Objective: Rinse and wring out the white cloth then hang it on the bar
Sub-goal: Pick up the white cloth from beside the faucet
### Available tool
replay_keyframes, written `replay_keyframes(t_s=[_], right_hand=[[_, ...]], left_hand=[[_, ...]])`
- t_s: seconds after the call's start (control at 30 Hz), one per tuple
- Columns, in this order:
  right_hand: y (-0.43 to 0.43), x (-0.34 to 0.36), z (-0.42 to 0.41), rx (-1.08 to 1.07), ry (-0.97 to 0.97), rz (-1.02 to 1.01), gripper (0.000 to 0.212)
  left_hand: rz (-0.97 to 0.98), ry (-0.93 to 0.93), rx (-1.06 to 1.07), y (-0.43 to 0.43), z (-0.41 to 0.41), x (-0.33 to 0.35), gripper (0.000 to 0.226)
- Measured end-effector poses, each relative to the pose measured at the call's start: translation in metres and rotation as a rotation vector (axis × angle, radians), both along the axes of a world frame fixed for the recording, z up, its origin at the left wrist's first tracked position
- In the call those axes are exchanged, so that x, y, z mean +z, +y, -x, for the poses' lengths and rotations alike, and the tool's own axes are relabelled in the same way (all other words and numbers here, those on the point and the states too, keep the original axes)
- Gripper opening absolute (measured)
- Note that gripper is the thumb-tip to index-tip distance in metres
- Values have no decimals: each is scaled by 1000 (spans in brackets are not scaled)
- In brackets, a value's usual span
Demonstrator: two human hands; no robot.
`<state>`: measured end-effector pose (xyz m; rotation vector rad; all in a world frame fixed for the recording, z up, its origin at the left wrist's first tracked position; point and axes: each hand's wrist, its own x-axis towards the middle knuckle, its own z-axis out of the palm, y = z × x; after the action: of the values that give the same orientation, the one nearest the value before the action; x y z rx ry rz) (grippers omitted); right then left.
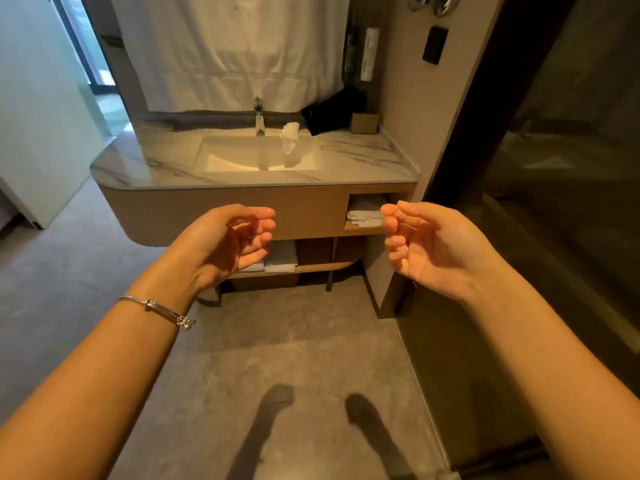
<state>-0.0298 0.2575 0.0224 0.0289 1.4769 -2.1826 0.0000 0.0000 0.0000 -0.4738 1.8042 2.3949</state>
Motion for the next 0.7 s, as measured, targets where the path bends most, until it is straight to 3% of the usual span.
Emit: replay_keyframes(t_s=[0.47,0.7], right_hand=[[-47,-25,122,158,-54,-31,18],[-87,-25,183,129,-88,-12,12]], left_hand=[[-123,-70,-29,-33,107,-28,26],[-125,-48,-39,-73,160,-24,25]])
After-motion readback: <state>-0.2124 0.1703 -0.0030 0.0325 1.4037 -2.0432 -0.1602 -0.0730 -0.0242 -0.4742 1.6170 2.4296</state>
